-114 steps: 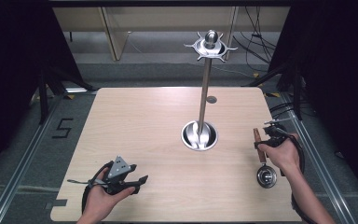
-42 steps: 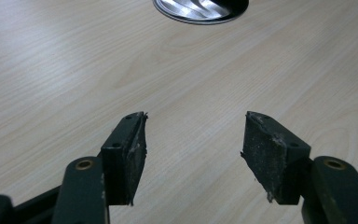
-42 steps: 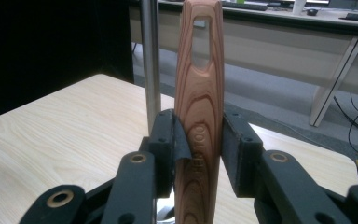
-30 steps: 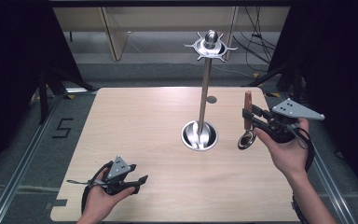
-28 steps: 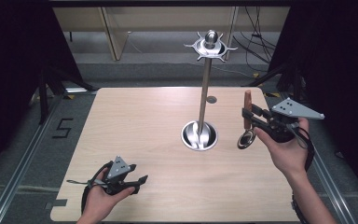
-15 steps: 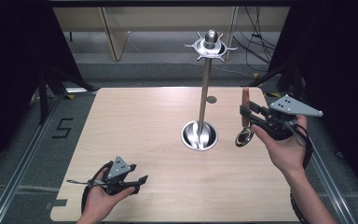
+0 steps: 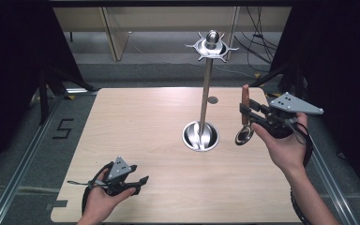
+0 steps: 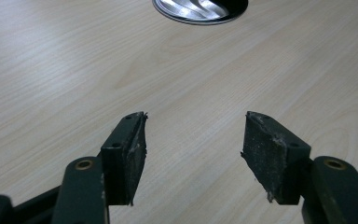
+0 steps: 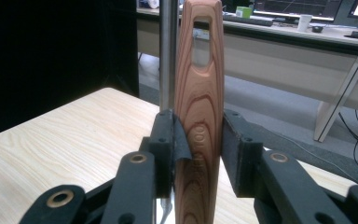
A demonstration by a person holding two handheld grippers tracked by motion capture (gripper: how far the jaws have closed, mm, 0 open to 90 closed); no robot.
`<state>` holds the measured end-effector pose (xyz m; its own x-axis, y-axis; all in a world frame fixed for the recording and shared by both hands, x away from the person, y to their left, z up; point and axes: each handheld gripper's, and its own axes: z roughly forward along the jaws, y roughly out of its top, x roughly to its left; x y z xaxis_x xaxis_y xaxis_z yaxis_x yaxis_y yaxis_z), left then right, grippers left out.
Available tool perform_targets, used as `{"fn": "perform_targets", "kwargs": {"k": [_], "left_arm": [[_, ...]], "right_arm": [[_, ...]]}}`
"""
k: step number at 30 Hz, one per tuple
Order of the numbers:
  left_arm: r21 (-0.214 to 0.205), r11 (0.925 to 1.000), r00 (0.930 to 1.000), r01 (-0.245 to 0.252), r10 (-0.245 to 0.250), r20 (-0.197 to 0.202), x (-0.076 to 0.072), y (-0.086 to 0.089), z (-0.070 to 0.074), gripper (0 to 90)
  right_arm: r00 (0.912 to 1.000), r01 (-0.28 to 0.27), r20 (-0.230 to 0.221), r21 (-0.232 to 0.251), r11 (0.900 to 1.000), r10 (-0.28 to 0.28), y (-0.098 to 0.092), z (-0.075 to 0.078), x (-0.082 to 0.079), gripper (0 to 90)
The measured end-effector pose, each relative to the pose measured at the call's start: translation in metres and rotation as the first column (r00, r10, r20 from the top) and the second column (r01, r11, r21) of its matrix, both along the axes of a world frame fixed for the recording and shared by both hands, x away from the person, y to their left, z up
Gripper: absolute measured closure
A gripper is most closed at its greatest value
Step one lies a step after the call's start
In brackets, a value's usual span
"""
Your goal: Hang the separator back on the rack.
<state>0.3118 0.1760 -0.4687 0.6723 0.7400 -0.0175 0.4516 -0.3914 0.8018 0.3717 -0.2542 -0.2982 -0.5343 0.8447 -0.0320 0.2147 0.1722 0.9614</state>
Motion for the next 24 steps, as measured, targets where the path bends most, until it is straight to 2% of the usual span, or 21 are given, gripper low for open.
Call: {"fn": "perform_targets", "kwargs": {"k": [1,2,5,6,8,9,10,11,14,15,16,17,18,20,22,24], "left_arm": [[0.003,1.0,0.9997,0.002,-0.002,0.026,0.001,0.0,0.0,38.7],[-0.002,1.0,0.9997,0.003,-0.003,0.023,0.001,0.0,-0.001,38.7],[0.006,1.0,0.9998,0.007,-0.007,0.017,0.001,0.0,0.0,38.7],[-0.006,1.0,0.9999,-0.001,0.001,-0.011,0.0,0.0,0.0,38.7],[0.007,0.9999,0.9999,0.01,-0.01,0.009,0.001,0.001,0.0,38.7],[-0.006,1.0,1.0,-0.003,0.003,-0.004,0.0,0.0,-0.001,38.7],[0.008,0.9999,0.9999,0.01,-0.01,0.003,0.001,0.0,0.0,38.7],[0.009,0.9999,0.9999,0.011,-0.011,0.01,0.001,0.0,0.0,38.7],[0.008,0.9999,0.9999,0.01,-0.01,0.01,0.001,0.0,0.0,38.7],[0.007,0.9999,0.9999,0.01,-0.01,0.009,0.001,0.0,0.0,38.7],[0.007,0.9999,0.9999,0.011,-0.011,0.012,0.001,0.0,0.0,38.7],[-0.009,1.0,1.0,-0.003,0.003,-0.005,0.0,0.0,-0.001,38.7],[0.005,0.9999,0.9999,0.012,-0.012,0.006,0.001,0.001,0.0,38.7],[0.016,0.9998,0.9996,0.015,-0.015,0.022,0.003,0.001,0.0,38.7],[-0.023,0.9997,0.9999,-0.005,0.006,0.008,0.001,-0.001,-0.001,38.7],[-0.018,0.9998,0.9999,-0.002,0.002,0.012,0.001,-0.001,-0.001,38.7]], "right_arm": [[0.9999,-0.011,0.011,-0.003,0.9999,0.011,0.0,0.0,0.001,68.4],[0.9998,-0.009,0.02,-0.004,0.9999,0.009,-0.001,0.001,0.002,68.4],[1.0,-0.005,0.004,0.005,1.0,0.005,0.0,0.002,0.002,68.4],[1.0,-0.003,-0.009,0.019,0.9998,0.004,0.001,0.003,0.002,68.4],[0.9999,-0.012,0.009,0.008,0.9999,0.012,0.002,0.004,0.004,68.4],[0.9999,-0.007,0.008,0.014,0.9999,0.007,0.003,0.004,0.004,68.4],[0.9999,-0.009,-0.008,0.022,0.9997,0.009,0.003,0.005,0.003,68.4],[0.9999,-0.006,0.008,0.012,0.9999,0.006,0.003,0.007,0.004,68.4],[0.9999,-0.011,-0.008,0.023,0.9997,0.011,0.006,0.009,0.003,68.4],[0.9998,-0.01,0.014,0.011,0.9999,0.01,0.005,0.009,0.005,68.4],[1.0,-0.006,-0.002,0.026,0.9996,0.006,0.007,0.01,0.004,68.4],[0.9998,-0.006,0.018,0.013,0.9999,0.006,0.007,0.011,0.005,68.4],[1.0,-0.008,-0.002,0.023,0.9997,0.008,0.008,0.012,0.005,68.4],[0.9997,-0.009,0.021,0.017,0.9998,0.008,0.008,0.013,0.007,68.4],[0.9998,-0.011,0.014,0.015,0.9998,0.01,0.009,0.014,0.008,68.3],[0.9998,-0.015,0.015,0.02,0.9997,0.014,0.011,0.015,0.009,68.4]]}}
